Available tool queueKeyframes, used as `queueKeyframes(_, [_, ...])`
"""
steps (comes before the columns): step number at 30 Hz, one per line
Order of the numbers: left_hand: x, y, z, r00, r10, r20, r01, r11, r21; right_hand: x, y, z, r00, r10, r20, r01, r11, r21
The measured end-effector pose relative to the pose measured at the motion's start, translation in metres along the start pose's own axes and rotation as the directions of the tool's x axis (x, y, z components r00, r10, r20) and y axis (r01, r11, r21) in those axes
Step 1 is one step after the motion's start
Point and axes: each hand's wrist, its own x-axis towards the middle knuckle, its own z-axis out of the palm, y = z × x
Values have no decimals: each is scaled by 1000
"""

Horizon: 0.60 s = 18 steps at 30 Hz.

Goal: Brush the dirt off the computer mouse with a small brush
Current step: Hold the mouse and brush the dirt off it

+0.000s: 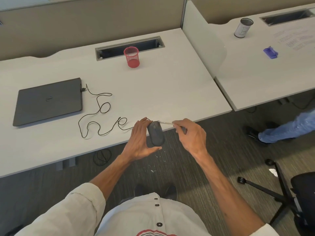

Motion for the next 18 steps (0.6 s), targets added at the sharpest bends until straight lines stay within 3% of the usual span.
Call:
queueKeyframes(6, [3,-2,-2,998,-27,-51,26,999,-25,-11,17,-14,981,-70,181,91,990,-110])
queueKeyframes(9, [3,-2,-2,997,-37,-66,34,998,-44,-13,25,-16,983,119,138,-121,993,9])
queueKeyframes(11, [3,0,-1,997,-45,-63,42,997,-58,-10,25,-8,948,310,73,-318,922,222])
queueKeyframes(13, [4,2,1,997,-53,-53,49,997,-64,-9,21,-1,916,398,50,-387,842,376])
queueKeyframes(16, [6,5,4,996,-69,-53,64,995,-75,-13,16,3,950,312,19,-295,875,384])
queueKeyframes(18, [6,5,4,995,-74,-62,69,995,-74,-16,18,2,979,199,44,-203,937,284])
